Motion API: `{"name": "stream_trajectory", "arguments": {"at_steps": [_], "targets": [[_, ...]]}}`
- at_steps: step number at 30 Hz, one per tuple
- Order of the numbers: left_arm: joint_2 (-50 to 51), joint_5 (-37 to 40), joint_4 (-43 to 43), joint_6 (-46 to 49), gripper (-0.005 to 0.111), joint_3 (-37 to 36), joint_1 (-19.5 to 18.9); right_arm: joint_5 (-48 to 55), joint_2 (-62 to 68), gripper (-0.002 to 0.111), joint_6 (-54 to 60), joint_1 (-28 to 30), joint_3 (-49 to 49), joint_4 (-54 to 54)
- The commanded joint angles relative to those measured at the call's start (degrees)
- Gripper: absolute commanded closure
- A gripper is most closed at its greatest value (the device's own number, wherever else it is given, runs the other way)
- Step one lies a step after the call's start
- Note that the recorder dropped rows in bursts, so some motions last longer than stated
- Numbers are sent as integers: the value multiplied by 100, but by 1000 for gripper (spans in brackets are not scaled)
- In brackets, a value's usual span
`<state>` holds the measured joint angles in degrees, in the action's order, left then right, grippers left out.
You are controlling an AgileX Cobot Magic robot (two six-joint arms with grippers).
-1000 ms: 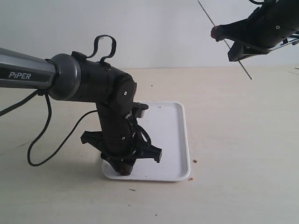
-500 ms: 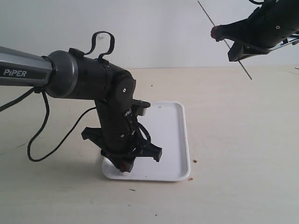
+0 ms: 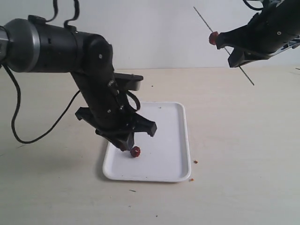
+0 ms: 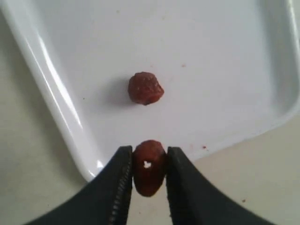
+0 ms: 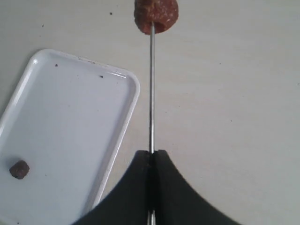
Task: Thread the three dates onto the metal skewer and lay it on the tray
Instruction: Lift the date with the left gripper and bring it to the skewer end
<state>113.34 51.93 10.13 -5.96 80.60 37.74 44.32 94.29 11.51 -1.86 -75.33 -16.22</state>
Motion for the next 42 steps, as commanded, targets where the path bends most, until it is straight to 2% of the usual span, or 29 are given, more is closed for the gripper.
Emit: {"name": "stream_trajectory", "arguments": {"at_steps": [1, 7, 8, 11, 12, 14, 16, 18, 21, 28, 35, 42], "targets": [[-169, 98, 1332, 1088, 80, 2, -601, -76, -15, 108, 770, 24, 166, -401], [-251, 733, 3501, 2856, 80, 2, -1672, 305, 71, 108, 2402, 14, 189, -1432], [-251, 1045, 4243, 3429, 80, 2, -2080, 540, 163, 108, 2909, 14, 189, -1786], [-260, 1409, 5064, 3826, 80, 2, -2614, 871, 307, 108, 3517, -17, 189, -2043], [-260, 1638, 5454, 4047, 80, 2, -2969, 1042, 431, 108, 3797, -17, 189, -2151], [-260, 1803, 5768, 4224, 80, 2, -3278, 1204, 545, 108, 4090, -17, 189, -2188], [-260, 1803, 5999, 4308, 80, 2, -3789, 1837, 774, 108, 5310, -17, 189, -2684], [-260, 1803, 5929, 4328, 80, 2, -4006, 2401, 969, 108, 6049, -17, 189, -3071], [-260, 1803, 5883, 4328, 80, 2, -4178, 2564, 1170, 108, 6251, -17, 189, -2999], [-260, 1803, 5784, 4263, 80, 2, -4178, 2564, 1232, 108, 7573, -17, 172, -3137], [-260, 1803, 5758, 4174, 80, 2, -4178, 1751, 1755, 108, 7760, -17, 92, -3025], [-260, 1803, 5737, 4032, 80, 2, -4178, 1877, 2161, 108, 8039, -17, -432, -3387]]}}
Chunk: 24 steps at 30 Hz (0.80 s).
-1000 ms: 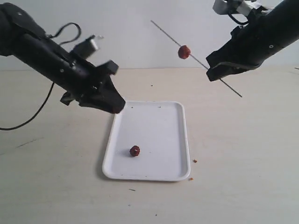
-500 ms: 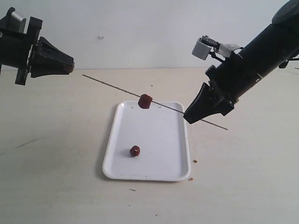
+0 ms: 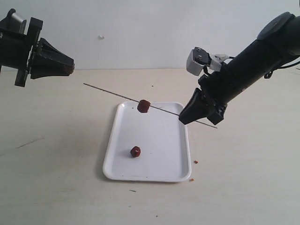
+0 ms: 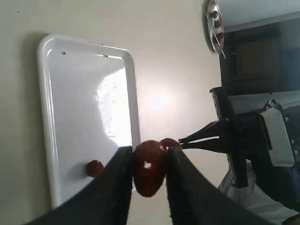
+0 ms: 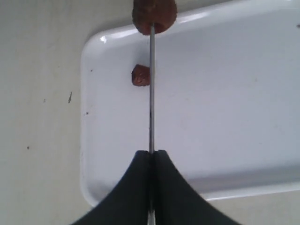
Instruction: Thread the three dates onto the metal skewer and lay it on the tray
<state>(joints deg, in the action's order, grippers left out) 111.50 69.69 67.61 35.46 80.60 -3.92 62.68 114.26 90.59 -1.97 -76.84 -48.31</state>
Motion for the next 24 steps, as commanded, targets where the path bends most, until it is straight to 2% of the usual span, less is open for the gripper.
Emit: {"name": "stream_trajectory", "arguments": {"at_steps": [1, 12, 24], "targets": [[-76, 27, -11, -115, 80, 2, -12, 41, 225, 108, 131, -6, -358, -185], [-76, 27, -20, -114, 80, 2, 4, 103, 279, 108, 222, -6, -418, -353], [-76, 27, -1, -117, 80, 2, 285, 235, 279, 108, 230, -6, -418, -448]]}}
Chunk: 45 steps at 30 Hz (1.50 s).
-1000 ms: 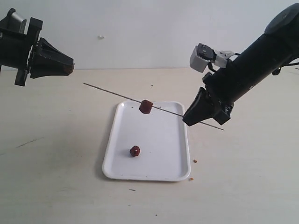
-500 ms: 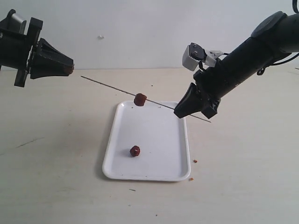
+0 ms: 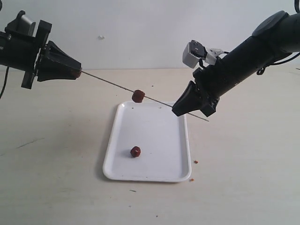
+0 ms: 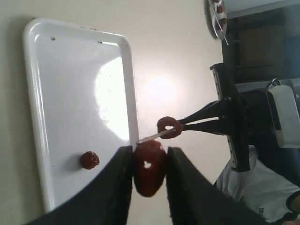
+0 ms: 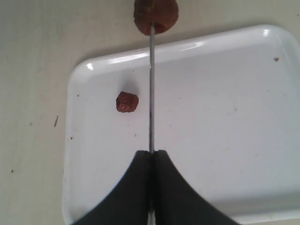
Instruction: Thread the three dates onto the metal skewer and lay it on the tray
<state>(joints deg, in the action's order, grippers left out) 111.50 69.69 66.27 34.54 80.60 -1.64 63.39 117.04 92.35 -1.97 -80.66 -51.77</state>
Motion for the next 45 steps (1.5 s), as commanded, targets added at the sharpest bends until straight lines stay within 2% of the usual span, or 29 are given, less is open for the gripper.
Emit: {"name": "stream_trajectory", "arguments": {"at_steps": [1, 22, 30, 45], "targets": [[-76, 27, 146, -25, 80, 2, 57, 177, 1, 108, 54, -6, -36, -101], [-76, 27, 1, -25, 80, 2, 57, 594, 1, 108, 151, -6, -36, -101], [-76, 27, -14, -25, 80, 2, -84, 609, 1, 108, 79, -6, -36, 28], [-76, 27, -39, 8, 80, 2, -122, 657, 1, 108, 2, -6, -36, 29]]}}
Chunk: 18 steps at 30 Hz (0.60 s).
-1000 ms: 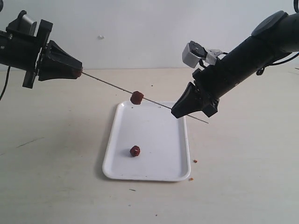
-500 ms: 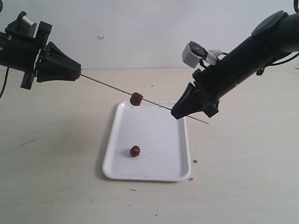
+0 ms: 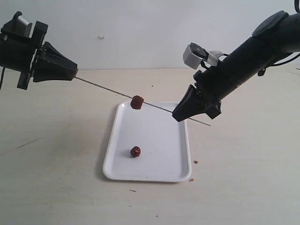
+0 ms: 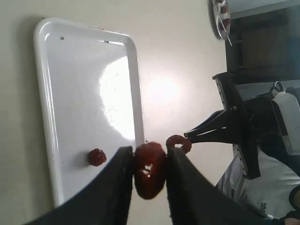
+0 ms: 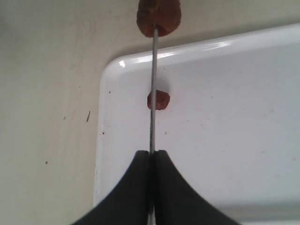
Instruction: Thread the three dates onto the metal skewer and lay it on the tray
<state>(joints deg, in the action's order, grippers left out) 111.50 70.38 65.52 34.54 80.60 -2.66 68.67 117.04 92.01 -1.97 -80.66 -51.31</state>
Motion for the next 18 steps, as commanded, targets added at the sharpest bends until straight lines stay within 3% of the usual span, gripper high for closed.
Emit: {"name": "stream_trajectory", "arguments": {"at_steps": [1, 18], "targets": [[-76, -42, 24, 7, 80, 2, -20, 130, 1, 108, 39, -6, -36, -17], [-76, -42, -12, 33, 80, 2, -20, -218, 1, 108, -82, -6, -36, 10]]}}
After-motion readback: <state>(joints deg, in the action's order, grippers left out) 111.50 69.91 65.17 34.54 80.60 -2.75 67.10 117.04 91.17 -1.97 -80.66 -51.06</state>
